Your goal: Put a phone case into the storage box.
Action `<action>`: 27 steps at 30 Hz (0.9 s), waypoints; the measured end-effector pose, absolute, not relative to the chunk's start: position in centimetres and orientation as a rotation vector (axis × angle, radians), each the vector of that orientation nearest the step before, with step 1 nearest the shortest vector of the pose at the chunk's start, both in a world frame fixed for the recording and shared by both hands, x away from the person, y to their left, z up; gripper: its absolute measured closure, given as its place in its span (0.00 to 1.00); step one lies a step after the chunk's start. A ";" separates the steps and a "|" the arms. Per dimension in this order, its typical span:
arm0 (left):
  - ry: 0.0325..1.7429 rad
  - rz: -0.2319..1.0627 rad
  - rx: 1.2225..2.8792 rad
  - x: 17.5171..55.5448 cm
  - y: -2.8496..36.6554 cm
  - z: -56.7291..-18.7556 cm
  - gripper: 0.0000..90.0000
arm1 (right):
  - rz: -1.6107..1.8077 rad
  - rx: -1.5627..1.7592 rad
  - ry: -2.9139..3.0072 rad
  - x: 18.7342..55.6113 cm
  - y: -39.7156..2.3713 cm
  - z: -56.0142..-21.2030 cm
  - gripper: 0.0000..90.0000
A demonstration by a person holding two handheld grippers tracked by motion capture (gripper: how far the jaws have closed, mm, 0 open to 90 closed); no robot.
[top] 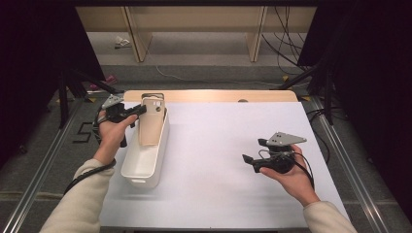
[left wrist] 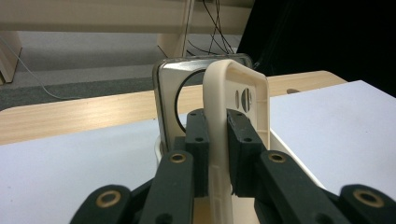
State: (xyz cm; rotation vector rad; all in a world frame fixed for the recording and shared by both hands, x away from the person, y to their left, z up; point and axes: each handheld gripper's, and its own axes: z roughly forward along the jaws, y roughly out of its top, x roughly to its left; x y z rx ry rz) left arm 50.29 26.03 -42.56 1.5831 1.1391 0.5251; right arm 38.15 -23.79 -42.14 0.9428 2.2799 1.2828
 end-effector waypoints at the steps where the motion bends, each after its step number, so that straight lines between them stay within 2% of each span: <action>1: 1.140 0.525 1.583 50.3 26.0 -42.6 0.89 | 1.282 0.943 2.281 38.1 -23.8 -42.1 0.18; 27: 1.164 0.556 1.631 50.8 26.1 -42.5 0.87 | 1.283 0.943 2.287 38.1 -23.8 -42.2 0.18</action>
